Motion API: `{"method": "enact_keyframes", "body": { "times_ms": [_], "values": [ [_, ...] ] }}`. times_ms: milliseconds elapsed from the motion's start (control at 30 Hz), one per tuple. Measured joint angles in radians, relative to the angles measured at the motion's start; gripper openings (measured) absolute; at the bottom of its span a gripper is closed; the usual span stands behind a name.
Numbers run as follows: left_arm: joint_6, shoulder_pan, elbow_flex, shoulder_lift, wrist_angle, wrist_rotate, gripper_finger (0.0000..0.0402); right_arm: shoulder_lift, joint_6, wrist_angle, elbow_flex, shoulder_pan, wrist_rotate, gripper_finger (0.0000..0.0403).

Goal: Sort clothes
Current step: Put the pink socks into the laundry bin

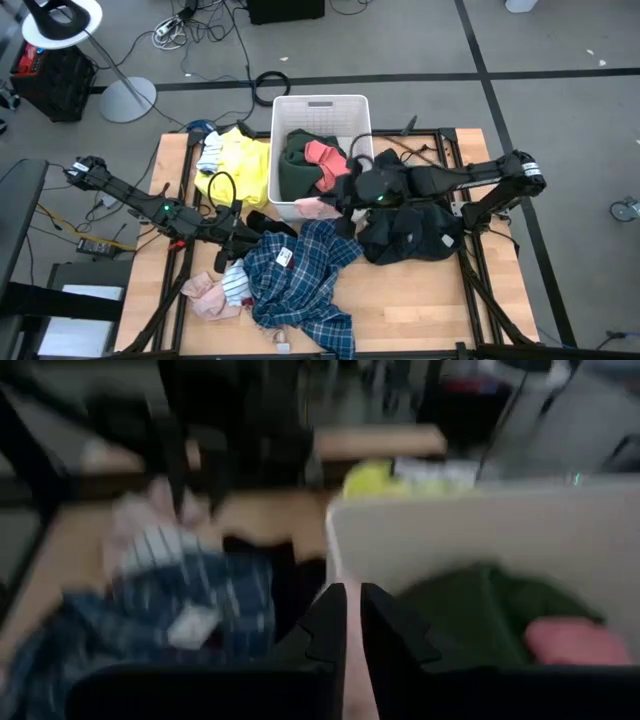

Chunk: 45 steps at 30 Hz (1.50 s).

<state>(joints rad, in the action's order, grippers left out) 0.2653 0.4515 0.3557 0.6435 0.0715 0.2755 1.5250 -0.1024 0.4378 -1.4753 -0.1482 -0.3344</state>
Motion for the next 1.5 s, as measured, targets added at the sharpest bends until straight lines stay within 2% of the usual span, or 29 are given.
{"method": "enact_keyframes", "body": {
  "times_ms": [333, 500, 633, 767, 867, 1133, 1367, 1500],
  "values": [
    [-0.008, 0.000, 0.000, 0.000, -0.001, -0.019, 0.0124, 0.130, 0.017, 0.043, 0.001, 0.025, -0.001, 0.0092],
    [-0.010, 0.000, 0.000, 0.000, -0.002, -0.019, 0.0124, 0.144, 0.034, 0.055, 0.002, 0.043, -0.002, 0.0102],
    [-0.013, 0.000, 0.000, 0.000, -0.002, -0.019, 0.0124, 0.140, 0.036, 0.058, 0.002, 0.053, -0.001, 0.0077],
    [-0.025, 0.000, 0.000, 0.000, -0.002, -0.019, 0.0124, 0.135, 0.070, 0.053, 0.001, 0.053, -0.003, 0.0015],
    [-0.026, 0.000, 0.000, 0.000, -0.002, -0.019, 0.0124, 0.135, 0.073, 0.053, 0.001, 0.052, -0.021, 0.0010],
    [-0.026, 0.000, 0.000, 0.000, -0.002, -0.019, 0.0124, 0.106, 0.122, 0.026, 0.002, 0.056, -0.181, 0.0003],
    [-0.026, 0.000, 0.000, 0.000, -0.002, -0.019, 0.0124, 0.082, 0.216, -0.048, 0.002, 0.100, -0.493, 0.0002],
    [-0.026, 0.000, 0.000, 0.000, -0.002, -0.019, 0.0124, 0.076, 0.335, -0.218, 0.002, 0.146, -0.506, 0.0001]
  ]
}}
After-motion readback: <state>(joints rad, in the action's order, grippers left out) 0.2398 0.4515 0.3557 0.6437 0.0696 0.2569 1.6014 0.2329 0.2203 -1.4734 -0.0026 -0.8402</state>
